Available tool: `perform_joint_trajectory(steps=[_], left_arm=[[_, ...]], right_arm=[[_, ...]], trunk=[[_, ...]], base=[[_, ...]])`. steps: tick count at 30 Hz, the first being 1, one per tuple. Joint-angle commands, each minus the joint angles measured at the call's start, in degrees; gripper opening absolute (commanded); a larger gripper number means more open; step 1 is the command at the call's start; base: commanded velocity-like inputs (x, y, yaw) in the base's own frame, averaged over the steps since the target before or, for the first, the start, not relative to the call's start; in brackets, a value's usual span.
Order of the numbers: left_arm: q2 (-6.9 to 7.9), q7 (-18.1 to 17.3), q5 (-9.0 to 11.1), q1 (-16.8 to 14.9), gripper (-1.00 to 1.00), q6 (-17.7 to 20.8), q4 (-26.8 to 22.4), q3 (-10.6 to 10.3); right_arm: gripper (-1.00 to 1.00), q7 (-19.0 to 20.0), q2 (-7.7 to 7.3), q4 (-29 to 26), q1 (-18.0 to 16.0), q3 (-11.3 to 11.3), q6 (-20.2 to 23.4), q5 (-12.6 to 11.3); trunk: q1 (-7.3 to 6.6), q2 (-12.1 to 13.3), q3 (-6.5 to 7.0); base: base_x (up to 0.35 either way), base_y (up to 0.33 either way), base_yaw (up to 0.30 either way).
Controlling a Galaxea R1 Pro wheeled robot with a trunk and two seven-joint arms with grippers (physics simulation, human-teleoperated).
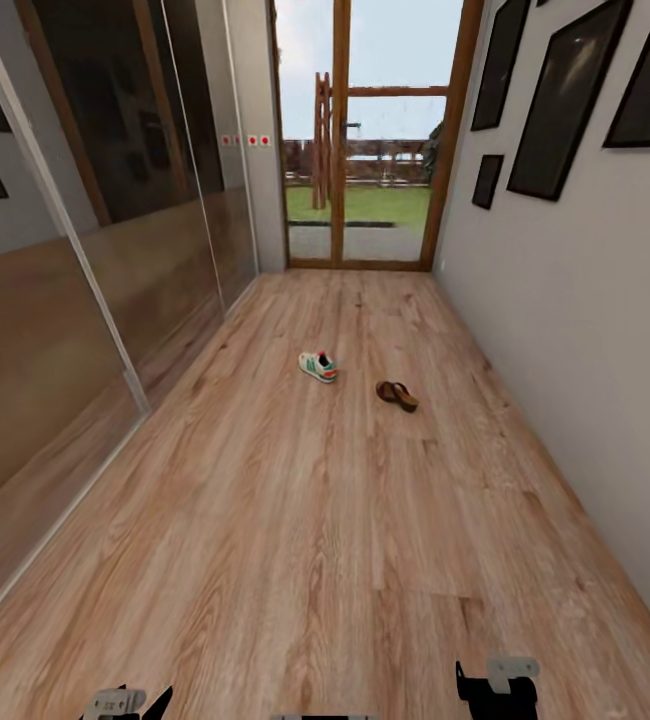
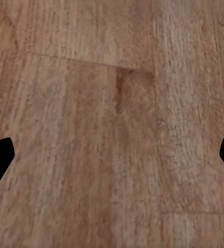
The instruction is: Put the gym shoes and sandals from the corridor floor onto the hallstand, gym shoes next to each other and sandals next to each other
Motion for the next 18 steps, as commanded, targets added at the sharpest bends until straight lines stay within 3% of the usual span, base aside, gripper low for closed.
perform_joint_trajectory(steps=[1,18], left_arm=[[-0.03,-0.3,-0.6,-0.1,1.00,-0.3,0.0,0.5],[-0.03,-0.3,-0.6,-0.1,1.00,-0.3,0.0,0.5]], right_arm=[[1.00,-0.2,0.01,0.1,0.0,-0.5,-0.1,0.6],[1.00,-0.3,0.01,0.1,0.0,-0.5,-0.1,0.6]], trunk=[[0.02,0.0,-0.05],[0.02,0.0,-0.05]], base=[[0.318,-0.139,0.000],[0.313,-0.139,0.000]])
